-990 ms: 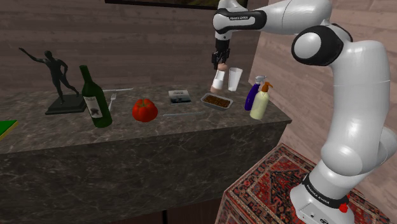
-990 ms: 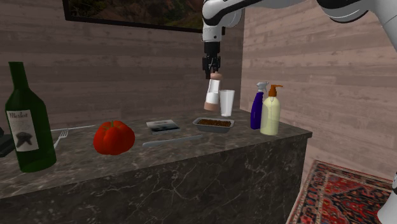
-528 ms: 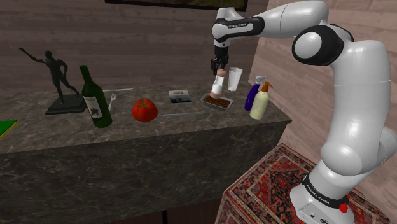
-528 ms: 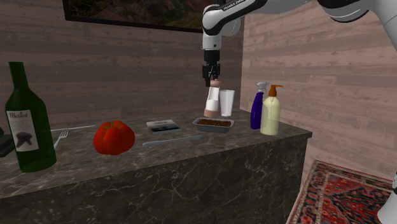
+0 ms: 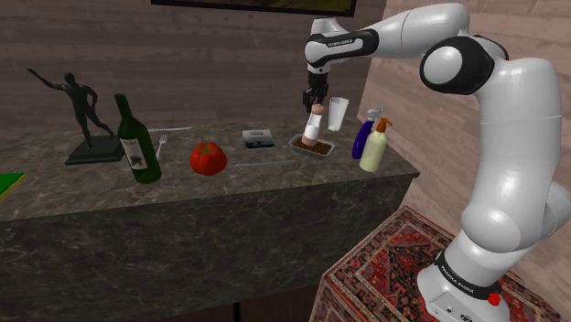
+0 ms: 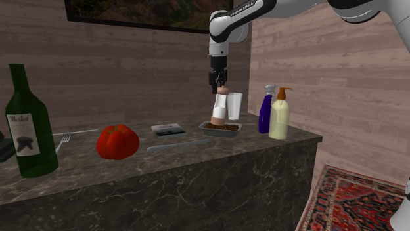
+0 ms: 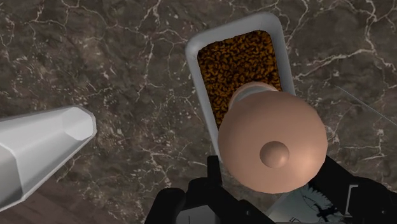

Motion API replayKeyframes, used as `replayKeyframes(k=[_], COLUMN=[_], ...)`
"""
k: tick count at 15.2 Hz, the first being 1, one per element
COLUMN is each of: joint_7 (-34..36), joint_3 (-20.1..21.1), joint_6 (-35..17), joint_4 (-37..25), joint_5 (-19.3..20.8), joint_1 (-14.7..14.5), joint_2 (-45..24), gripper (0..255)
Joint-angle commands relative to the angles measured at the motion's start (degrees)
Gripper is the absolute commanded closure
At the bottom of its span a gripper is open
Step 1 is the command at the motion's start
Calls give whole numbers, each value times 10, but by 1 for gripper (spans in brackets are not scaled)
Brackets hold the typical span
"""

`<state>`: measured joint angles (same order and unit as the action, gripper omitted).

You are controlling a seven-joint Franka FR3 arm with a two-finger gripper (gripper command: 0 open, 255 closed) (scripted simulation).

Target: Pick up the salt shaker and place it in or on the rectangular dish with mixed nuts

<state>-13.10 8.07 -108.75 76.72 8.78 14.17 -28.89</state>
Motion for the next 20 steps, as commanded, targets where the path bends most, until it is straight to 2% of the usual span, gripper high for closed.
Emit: replayKeyframes(k=[1, 2, 3, 8, 12, 20], joint_7=[0, 0, 0, 0, -3, -3], joint_3=[0, 0, 0, 0, 2, 2], joint_6=[0, 0, 0, 0, 68, 68], joint_4=[0, 0, 0, 0, -61, -61], joint_5=[0, 0, 0, 0, -2, -2], joint_1=[0, 0, 0, 0, -5, -5], joint_2=[0, 0, 0, 0, 8, 8], gripper=[255, 255, 0, 0, 0, 0])
